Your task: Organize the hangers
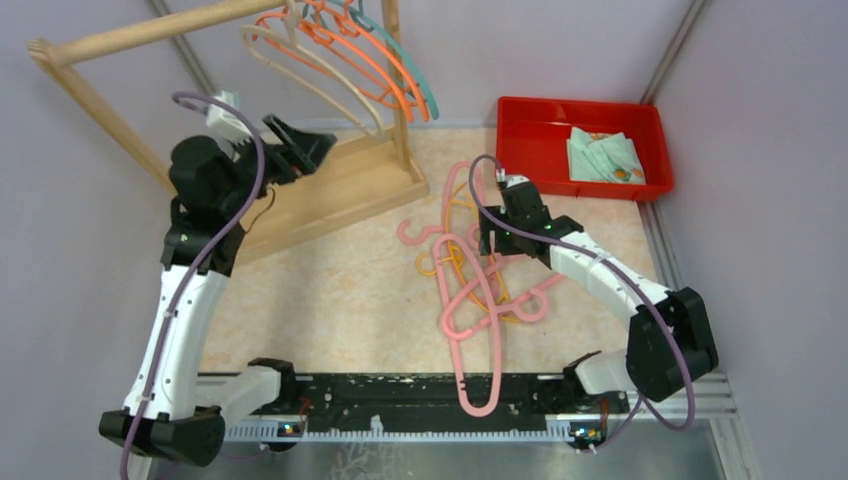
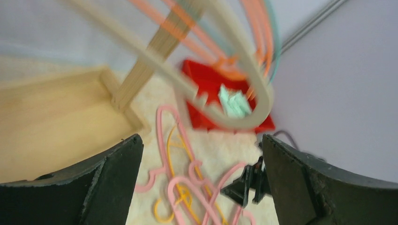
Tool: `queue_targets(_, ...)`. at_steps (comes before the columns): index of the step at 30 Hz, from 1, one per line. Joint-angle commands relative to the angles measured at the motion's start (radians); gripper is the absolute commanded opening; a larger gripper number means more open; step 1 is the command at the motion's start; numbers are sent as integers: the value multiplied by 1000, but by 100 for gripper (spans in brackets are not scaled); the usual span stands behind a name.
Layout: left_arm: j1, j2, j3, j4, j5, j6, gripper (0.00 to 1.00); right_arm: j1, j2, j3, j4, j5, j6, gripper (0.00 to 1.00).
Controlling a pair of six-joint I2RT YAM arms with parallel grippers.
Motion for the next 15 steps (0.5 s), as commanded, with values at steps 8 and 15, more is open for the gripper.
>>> queue_targets(8, -127, -190, -338, -227, -9, 41, 100, 95, 36, -110, 78, -76, -2, 74)
queue_targets(15, -145, -219, -414, -237, 13, 43, 99, 99, 101, -143, 117, -115, 8, 59)
